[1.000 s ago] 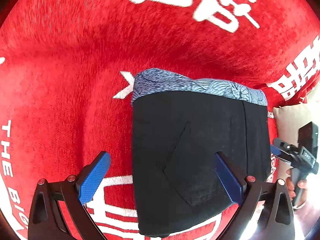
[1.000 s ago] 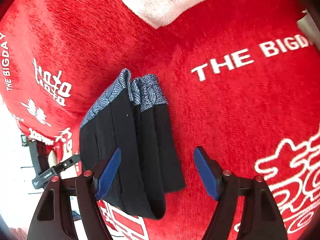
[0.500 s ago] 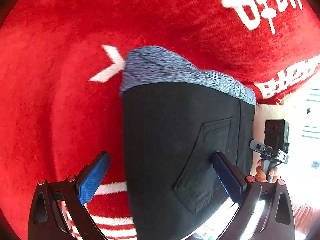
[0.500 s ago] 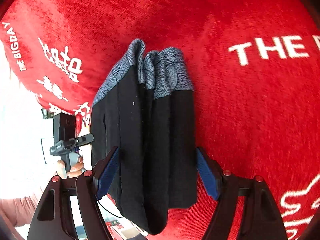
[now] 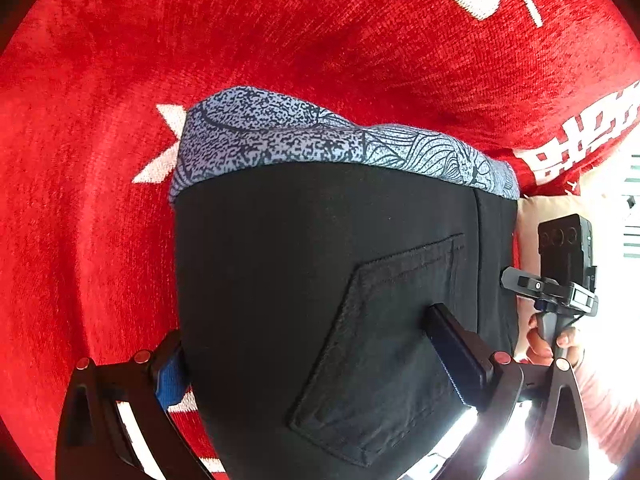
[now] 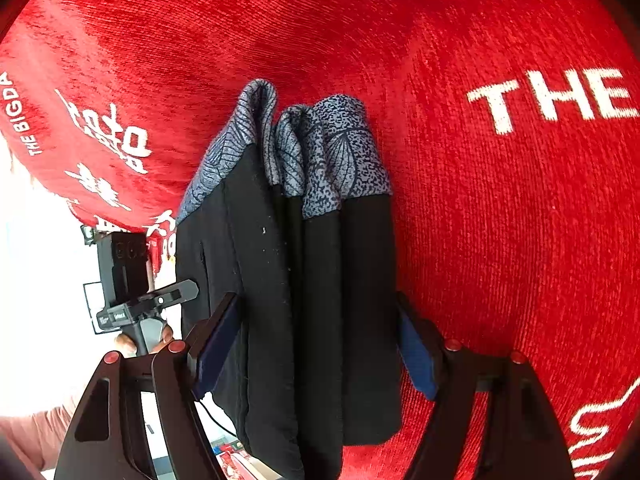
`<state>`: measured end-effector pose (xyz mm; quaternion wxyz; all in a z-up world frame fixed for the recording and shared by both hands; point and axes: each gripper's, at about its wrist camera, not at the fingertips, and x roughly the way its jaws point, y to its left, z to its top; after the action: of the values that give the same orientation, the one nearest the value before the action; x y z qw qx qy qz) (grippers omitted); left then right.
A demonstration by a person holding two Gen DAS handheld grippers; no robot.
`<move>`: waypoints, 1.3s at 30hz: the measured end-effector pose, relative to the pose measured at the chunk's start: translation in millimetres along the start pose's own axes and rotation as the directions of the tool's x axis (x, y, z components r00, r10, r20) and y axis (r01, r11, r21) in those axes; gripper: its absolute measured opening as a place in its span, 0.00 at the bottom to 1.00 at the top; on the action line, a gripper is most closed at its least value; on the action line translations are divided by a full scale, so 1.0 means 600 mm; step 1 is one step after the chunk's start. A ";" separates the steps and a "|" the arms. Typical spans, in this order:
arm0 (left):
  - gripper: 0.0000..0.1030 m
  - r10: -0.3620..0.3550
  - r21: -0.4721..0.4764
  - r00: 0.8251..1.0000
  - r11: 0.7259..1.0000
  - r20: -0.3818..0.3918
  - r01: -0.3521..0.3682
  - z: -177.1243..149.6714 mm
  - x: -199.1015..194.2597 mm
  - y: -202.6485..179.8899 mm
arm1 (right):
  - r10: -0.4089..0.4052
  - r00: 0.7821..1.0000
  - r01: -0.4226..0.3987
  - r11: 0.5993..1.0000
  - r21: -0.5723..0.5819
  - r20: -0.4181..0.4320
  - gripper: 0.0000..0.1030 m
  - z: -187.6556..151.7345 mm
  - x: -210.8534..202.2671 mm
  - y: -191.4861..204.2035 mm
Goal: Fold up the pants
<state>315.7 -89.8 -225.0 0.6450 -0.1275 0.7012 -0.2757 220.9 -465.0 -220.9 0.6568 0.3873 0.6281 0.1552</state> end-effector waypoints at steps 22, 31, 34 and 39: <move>0.95 -0.015 -0.062 0.996 0.998 0.088 0.020 -0.024 -0.007 0.013 | 0.057 0.998 -0.057 0.997 0.051 0.008 0.65 0.011 0.040 0.016; 0.80 0.022 -0.043 0.989 0.999 0.146 -0.016 -0.034 -0.026 0.000 | 0.027 1.000 -0.028 0.999 0.040 0.014 0.55 0.011 0.053 0.042; 0.68 -0.004 -0.053 0.987 0.999 0.163 0.013 -0.039 -0.044 0.002 | 0.041 0.999 -0.043 0.998 0.053 0.027 0.49 0.007 0.047 0.049; 0.64 -0.002 -0.040 0.985 0.999 0.175 0.009 -0.045 -0.064 -0.009 | 0.089 0.995 -0.091 0.993 0.073 0.039 0.45 0.003 0.034 0.056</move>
<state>293.6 -67.7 -189.6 0.7007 -0.1663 0.6468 -0.2511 235.2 -429.5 -211.6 0.6454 0.4422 0.6034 0.1540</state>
